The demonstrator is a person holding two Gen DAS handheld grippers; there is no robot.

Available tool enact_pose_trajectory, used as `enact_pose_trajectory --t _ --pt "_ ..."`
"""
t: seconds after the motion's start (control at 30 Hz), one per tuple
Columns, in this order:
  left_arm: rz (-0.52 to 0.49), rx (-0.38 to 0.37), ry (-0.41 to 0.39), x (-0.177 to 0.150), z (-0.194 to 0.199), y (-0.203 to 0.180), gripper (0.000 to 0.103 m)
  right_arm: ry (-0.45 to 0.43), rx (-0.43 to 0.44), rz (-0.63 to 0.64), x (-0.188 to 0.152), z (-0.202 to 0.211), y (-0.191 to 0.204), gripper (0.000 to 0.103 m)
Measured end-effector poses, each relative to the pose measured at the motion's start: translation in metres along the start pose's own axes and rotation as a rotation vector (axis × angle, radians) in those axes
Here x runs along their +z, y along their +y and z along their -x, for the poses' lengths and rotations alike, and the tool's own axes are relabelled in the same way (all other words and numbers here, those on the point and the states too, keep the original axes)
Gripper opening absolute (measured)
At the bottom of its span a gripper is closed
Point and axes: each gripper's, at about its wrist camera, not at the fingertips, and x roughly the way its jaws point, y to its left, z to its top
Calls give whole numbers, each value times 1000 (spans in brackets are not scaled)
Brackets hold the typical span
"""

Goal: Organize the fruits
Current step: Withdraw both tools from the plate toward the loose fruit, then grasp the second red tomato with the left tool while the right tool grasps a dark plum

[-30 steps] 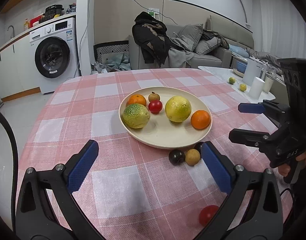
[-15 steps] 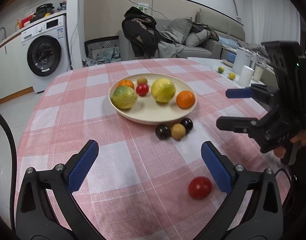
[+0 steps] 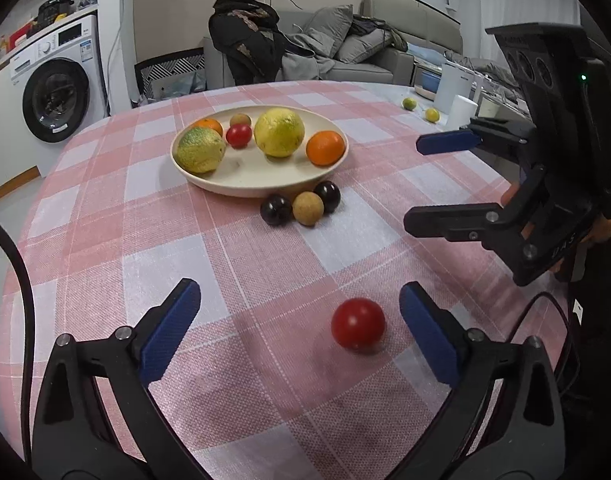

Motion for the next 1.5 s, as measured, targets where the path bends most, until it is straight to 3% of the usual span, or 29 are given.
enact_pose_trajectory --t 0.33,0.77,1.13,1.5 --pt "-78 -46 78 -7 -8 -14 80 23 3 40 -3 -6 9 103" --pt "-128 -70 127 -12 -16 -26 27 30 13 43 -3 -13 11 103" --pt "-118 -73 110 -10 -13 -22 27 19 14 32 -4 -14 10 103" --pt "-19 -40 35 0 0 4 27 65 -10 -42 3 -35 -1 102"
